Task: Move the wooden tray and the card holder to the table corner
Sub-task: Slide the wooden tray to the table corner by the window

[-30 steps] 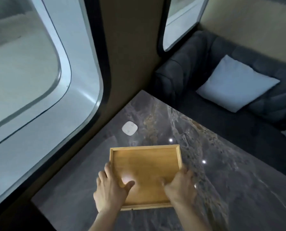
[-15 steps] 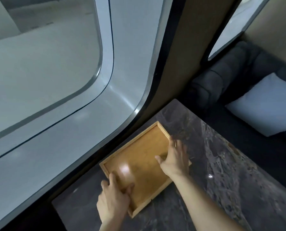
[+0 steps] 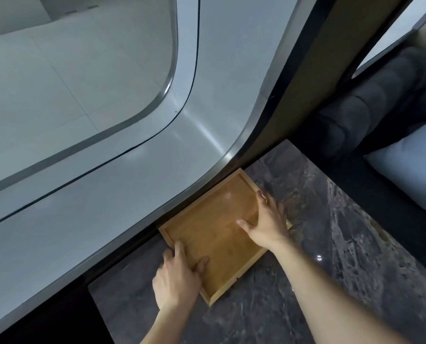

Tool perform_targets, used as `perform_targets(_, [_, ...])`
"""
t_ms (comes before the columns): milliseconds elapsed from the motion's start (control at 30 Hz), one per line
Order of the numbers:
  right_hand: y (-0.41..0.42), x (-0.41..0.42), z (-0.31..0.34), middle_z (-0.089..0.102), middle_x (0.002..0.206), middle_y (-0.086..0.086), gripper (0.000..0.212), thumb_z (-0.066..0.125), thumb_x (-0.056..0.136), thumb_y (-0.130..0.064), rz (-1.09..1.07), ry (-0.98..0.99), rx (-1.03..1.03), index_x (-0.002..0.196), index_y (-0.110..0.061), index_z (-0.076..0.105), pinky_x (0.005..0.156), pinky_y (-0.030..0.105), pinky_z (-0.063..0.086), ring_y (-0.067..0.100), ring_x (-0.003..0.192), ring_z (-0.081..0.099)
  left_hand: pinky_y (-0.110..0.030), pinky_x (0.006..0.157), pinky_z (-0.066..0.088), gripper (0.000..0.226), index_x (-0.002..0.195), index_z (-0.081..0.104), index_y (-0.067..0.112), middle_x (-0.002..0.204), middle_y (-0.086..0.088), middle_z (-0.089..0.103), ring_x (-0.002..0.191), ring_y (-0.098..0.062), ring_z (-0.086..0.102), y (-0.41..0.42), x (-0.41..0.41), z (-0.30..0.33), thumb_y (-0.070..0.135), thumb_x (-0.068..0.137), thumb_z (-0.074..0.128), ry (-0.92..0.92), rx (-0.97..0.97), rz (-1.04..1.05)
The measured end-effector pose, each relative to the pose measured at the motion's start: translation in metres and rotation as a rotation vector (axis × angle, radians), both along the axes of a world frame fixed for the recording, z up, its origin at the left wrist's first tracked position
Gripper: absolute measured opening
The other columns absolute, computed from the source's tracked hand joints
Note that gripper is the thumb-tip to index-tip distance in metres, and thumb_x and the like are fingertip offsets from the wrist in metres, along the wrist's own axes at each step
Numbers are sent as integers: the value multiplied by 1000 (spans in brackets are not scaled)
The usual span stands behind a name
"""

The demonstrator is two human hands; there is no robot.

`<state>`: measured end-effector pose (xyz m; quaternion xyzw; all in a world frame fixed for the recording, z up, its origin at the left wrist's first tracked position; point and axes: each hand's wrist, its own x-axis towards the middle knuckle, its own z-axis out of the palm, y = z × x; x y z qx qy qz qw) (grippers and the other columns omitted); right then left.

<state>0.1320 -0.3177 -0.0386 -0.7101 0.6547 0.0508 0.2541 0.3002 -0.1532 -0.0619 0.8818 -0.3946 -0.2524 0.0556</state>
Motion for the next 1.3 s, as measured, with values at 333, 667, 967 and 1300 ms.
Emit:
perform_targets(333, [33,-26,4,4,172,9,124,77,68,-76,308,42,-103,162,-29,11,124,62,7,35,156,-2,-52,95,38,79,110,54,17,111,-14,53,103,-38,47,-12,-4,9,85,69,54,-236,-198,-307])
perform_targets(667, [62,-48,5,-7,171,4,106,84,84,-37,410,151,-3,159,-42,10,121,54,33,31,157,-7,-63,122,-2,113,154,0,40,168,-7,-7,151,-38,-17,-16,-32,-4,84,64,52,-35,-86,-698])
perform_targets(967, [61,-42,1,1,171,7,82,74,94,-30,404,163,-30,157,-44,24,116,52,43,32,157,2,-62,121,11,117,153,5,40,167,-5,6,152,-37,-6,-21,-29,-6,79,61,66,-84,-88,-694])
perform_targets(1300, [71,-51,5,-3,171,10,103,77,87,-48,365,197,-63,160,-40,4,125,61,11,34,157,-7,-63,120,10,119,156,4,37,166,-9,10,151,-41,0,-20,-33,2,83,61,59,-125,-58,-694])
